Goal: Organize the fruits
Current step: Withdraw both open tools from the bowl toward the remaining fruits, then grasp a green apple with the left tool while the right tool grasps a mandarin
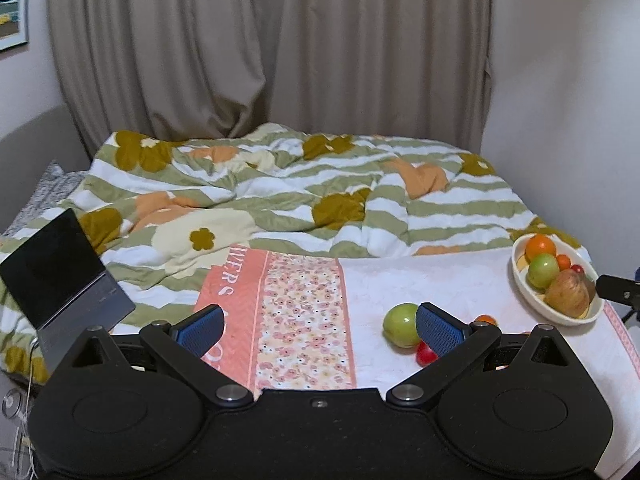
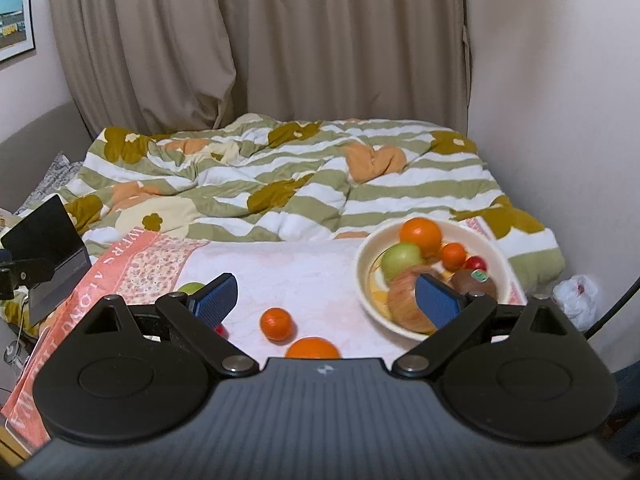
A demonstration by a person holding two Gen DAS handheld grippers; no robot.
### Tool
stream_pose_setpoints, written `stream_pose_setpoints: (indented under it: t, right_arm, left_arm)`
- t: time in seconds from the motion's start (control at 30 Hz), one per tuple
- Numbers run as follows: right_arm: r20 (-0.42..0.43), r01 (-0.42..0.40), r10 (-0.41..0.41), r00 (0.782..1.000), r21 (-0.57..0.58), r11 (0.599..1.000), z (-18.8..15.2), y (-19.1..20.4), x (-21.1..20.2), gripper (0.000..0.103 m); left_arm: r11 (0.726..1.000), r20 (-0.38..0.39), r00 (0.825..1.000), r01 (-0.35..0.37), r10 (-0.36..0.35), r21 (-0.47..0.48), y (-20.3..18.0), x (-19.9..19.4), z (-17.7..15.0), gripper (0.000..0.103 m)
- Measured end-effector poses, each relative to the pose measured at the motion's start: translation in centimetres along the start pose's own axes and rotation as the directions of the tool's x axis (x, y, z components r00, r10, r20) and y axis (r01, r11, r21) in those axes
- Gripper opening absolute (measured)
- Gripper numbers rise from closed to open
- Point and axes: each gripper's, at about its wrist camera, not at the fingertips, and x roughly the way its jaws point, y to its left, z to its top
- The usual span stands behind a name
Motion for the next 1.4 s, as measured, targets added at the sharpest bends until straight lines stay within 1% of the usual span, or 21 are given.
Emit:
stream_pose_setpoints:
  t: [0.13,0.23,0.47,0.53,0.63,0.83,0.93,0.97,1.03,1.07,1.17,1.27,1.3,1.33,1.37,1.4]
  right_arm:
    - [-0.029,0.020,-0.020,0.999,-0.007,1.000,-0.5,1.9,2.2,0.103]
    - [-0.056,0.024,-0.025,0.998,-0.020,1.000,-0.8,2.9,4.0,0.103]
    - [-0.129,0.009,-0.022,0.991,-0.097,0.995,-1.5,3.7,7.9,0.103]
    - [-0.156,-0.009,-0.010,0.988,-0.118,0.993,-1.7,3.5,9.1,0.103]
    - [-0.194,-0.041,0.012,0.981,-0.148,0.988,-1.9,3.2,10.8,0.103]
    - [-0.252,-0.117,0.056,0.966,-0.233,0.965,-2.2,3.4,13.6,0.103]
    - [-0.287,-0.170,0.093,0.954,-0.256,0.952,-2.3,3.5,14.9,0.102]
    - [-0.302,-0.187,0.104,0.948,-0.262,0.947,-2.4,3.5,15.4,0.100]
    - [-0.327,-0.215,0.118,0.938,-0.280,0.935,-2.6,3.8,16.1,0.098]
    - [-0.334,-0.226,0.124,0.934,-0.286,0.931,-2.6,3.9,16.3,0.096]
    - [-0.354,-0.255,0.144,0.924,-0.291,0.922,-2.7,4.0,17.1,0.093]
    - [-0.376,-0.266,0.144,0.916,-0.299,0.916,-2.9,4.2,17.8,0.090]
    - [-0.382,-0.272,0.146,0.912,-0.299,0.915,-2.9,4.2,18.0,0.088]
    - [-0.388,-0.277,0.150,0.909,-0.297,0.914,-3.0,4.2,18.2,0.087]
    - [-0.395,-0.283,0.153,0.906,-0.296,0.912,-3.0,4.2,18.4,0.084]
    - [-0.401,-0.288,0.154,0.903,-0.298,0.910,-3.1,4.2,18.6,0.080]
  left_arm:
    - [0.999,-0.040,0.998,0.047,-0.046,0.026,1.0,2.4,0.6,0.103]
    - [0.997,-0.075,0.995,0.066,-0.063,0.047,1.2,4.4,0.8,0.103]
    - [0.988,-0.161,0.980,0.131,-0.117,0.078,-0.2,9.2,1.3,0.103]
    - [0.985,-0.183,0.974,0.151,-0.134,0.085,-0.7,10.2,1.3,0.103]
    - [0.981,-0.221,0.962,0.181,-0.161,0.074,-1.8,11.7,1.3,0.103]
    - [0.971,-0.304,0.927,0.239,-0.220,0.025,-3.8,14.9,1.2,0.103]
    - [0.968,-0.332,0.913,0.250,-0.236,0.000,-4.7,16.3,1.1,0.100]
    - [0.967,-0.342,0.908,0.254,-0.243,-0.013,-4.8,16.8,1.0,0.100]
    - [0.966,-0.368,0.895,0.257,-0.253,-0.037,-5.3,17.8,0.8,0.094]
    - [0.965,-0.379,0.890,0.257,-0.256,-0.046,-5.6,18.2,0.7,0.094]
    - [0.966,-0.393,0.884,0.250,-0.252,-0.057,-6.0,18.9,0.3,0.090]
    - [0.964,-0.411,0.872,0.252,-0.265,-0.086,-6.1,19.8,0.1,0.079]
    - [0.963,-0.415,0.869,0.253,-0.270,-0.098,-6.0,20.0,0.1,0.073]
    - [0.961,-0.419,0.865,0.253,-0.275,-0.110,-6.0,20.3,0.1,0.070]
    - [0.962,-0.417,0.867,0.250,-0.273,-0.110,-6.0,20.3,0.1,0.069]
    - [0.963,-0.416,0.869,0.247,-0.268,-0.104,-6.1,20.3,0.2,0.066]
